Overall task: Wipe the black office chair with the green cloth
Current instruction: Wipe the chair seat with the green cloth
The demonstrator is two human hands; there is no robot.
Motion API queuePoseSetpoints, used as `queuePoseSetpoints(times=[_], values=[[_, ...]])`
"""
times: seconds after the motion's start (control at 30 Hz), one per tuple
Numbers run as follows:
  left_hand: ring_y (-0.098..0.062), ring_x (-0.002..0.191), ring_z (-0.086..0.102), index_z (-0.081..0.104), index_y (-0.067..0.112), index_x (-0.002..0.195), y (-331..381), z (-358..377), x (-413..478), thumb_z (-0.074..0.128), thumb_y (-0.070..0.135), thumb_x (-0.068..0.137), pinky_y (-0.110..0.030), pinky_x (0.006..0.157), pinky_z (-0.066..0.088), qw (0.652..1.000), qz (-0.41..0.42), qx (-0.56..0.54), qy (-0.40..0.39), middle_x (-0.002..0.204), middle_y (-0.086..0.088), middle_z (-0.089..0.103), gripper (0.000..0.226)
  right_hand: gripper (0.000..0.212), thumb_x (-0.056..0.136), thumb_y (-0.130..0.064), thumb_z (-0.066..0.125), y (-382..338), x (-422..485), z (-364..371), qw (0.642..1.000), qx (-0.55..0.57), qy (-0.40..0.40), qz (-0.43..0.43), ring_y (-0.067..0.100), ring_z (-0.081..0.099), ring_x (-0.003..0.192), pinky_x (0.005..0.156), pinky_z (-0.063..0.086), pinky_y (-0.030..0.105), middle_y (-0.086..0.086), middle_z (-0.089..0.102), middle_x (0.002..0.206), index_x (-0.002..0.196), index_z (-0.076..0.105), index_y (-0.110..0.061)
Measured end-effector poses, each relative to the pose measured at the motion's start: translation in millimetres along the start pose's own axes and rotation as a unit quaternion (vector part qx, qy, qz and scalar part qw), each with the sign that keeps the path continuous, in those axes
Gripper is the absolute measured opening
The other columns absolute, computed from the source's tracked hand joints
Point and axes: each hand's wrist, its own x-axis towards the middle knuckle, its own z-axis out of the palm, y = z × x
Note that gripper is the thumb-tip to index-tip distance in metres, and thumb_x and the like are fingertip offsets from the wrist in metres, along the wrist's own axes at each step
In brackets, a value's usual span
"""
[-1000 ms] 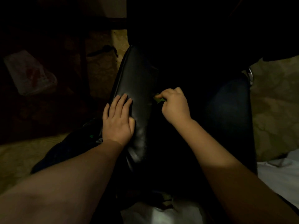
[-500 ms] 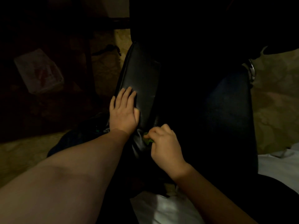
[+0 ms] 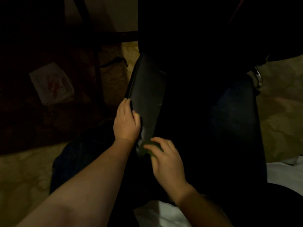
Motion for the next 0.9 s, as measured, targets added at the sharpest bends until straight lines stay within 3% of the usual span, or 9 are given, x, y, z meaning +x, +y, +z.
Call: queuePoseSetpoints(times=[0.07, 0.17, 0.23, 0.33, 0.4, 0.5, 0.63, 0.77, 0.9], values=[[-0.029, 0.139, 0.037, 0.041, 0.002, 0.143, -0.9, -0.9, -0.2, 0.045, 0.016, 0.097, -0.041, 0.111, 0.033, 1.000, -0.012, 0.007, -0.007, 0.150, -0.016, 0.041, 0.048, 0.026, 0.083, -0.013, 0.069, 1.6, -11.6, 11.1, 0.999, -0.015, -0.006, -0.031, 0.027, 0.060, 0.111, 0.090, 0.052, 0.040, 0.004, 0.063, 0.122, 0.109, 0.073, -0.016], [-0.033, 0.138, 0.037, 0.041, -0.002, 0.142, 1.2, 0.8, -0.1, 0.046, 0.014, 0.095, -0.044, 0.113, 0.033, 1.000, -0.004, 0.026, -0.008, 0.149, -0.020, 0.041, 0.050, 0.032, 0.073, 0.002, 0.075, 13.0, -7.1, 18.5, 0.998, -0.012, 0.009, -0.058, 0.029, 0.064, 0.104, 0.086, 0.055, 0.041, 0.007, 0.067, 0.117, 0.101, 0.076, -0.012], [-0.035, 0.137, 0.038, 0.041, -0.002, 0.142, 2.5, 3.1, -0.6, 0.042, 0.018, 0.093, -0.048, 0.115, 0.030, 0.998, 0.007, 0.058, -0.005, 0.148, -0.022, 0.041, 0.053, 0.033, 0.068, 0.008, 0.076, 18.6, 4.2, 19.0, 0.997, -0.010, 0.019, -0.070, 0.031, 0.066, 0.099, 0.082, 0.056, 0.041, 0.008, 0.070, 0.110, 0.096, 0.076, -0.009], [-0.031, 0.140, 0.035, 0.037, 0.006, 0.147, 2.7, 5.4, 0.8, 0.041, 0.024, 0.091, -0.053, 0.118, 0.014, 0.989, 0.025, 0.145, -0.026, 0.152, -0.018, 0.037, 0.059, 0.030, 0.070, 0.011, 0.073, 25.2, 24.6, 19.6, 0.997, 0.012, 0.032, -0.062, 0.033, 0.066, 0.096, 0.081, 0.056, 0.042, 0.010, 0.070, 0.105, 0.093, 0.077, -0.007], [-0.031, 0.136, 0.040, 0.041, 0.009, 0.145, 2.2, 5.4, 5.5, 0.039, 0.028, 0.088, -0.055, 0.115, 0.017, 0.986, 0.021, 0.165, -0.031, 0.149, -0.017, 0.041, 0.060, 0.027, 0.073, 0.010, 0.071, 29.2, 38.6, 19.5, 0.998, 0.012, 0.042, -0.053, 0.033, 0.064, 0.097, 0.083, 0.055, 0.041, 0.009, 0.070, 0.103, 0.093, 0.077, -0.007], [-0.034, 0.120, 0.049, 0.053, 0.010, 0.133, 3.6, 3.3, 12.8, 0.030, 0.034, 0.084, -0.052, 0.103, 0.033, 0.981, 0.017, 0.192, -0.029, 0.136, -0.016, 0.052, 0.059, 0.024, 0.077, 0.005, 0.070, 38.3, 65.0, 17.1, 0.997, -0.011, 0.063, -0.040, 0.033, 0.058, 0.094, 0.084, 0.051, 0.033, 0.004, 0.071, 0.101, 0.092, 0.078, -0.012], [-0.038, 0.109, 0.052, 0.055, 0.007, 0.126, 3.5, 5.8, 13.7, 0.032, 0.034, 0.082, -0.047, 0.087, 0.042, 0.985, 0.014, 0.171, -0.020, 0.130, -0.017, 0.054, 0.056, 0.024, 0.080, 0.003, 0.067, 52.4, 109.2, 7.0, 0.996, 0.009, 0.094, 0.004, 0.033, 0.053, 0.093, 0.085, 0.038, 0.022, 0.003, 0.072, 0.100, 0.091, 0.079, -0.014], [-0.036, 0.117, 0.049, 0.052, 0.007, 0.133, 0.7, 9.9, 10.7, 0.039, 0.031, 0.085, -0.047, 0.089, 0.044, 0.994, 0.014, 0.110, 0.007, 0.135, -0.016, 0.050, 0.055, 0.021, 0.080, 0.003, 0.068, 72.2, 161.9, -3.3, 0.993, 0.023, 0.106, 0.047, 0.032, 0.052, 0.093, 0.079, 0.025, 0.006, 0.006, 0.072, 0.100, 0.091, 0.079, -0.011], [-0.035, 0.123, 0.047, 0.050, 0.007, 0.135, -0.9, 13.6, 9.6, 0.043, 0.029, 0.086, -0.046, 0.093, 0.043, 0.996, 0.010, 0.081, 0.020, 0.139, -0.016, 0.048, 0.055, 0.018, 0.085, -0.004, 0.067, 92.5, 208.1, -7.8, 0.993, 0.000, 0.104, 0.058, 0.025, 0.050, 0.099, 0.081, 0.024, 0.000, 0.003, 0.070, 0.104, 0.095, 0.078, -0.013]])
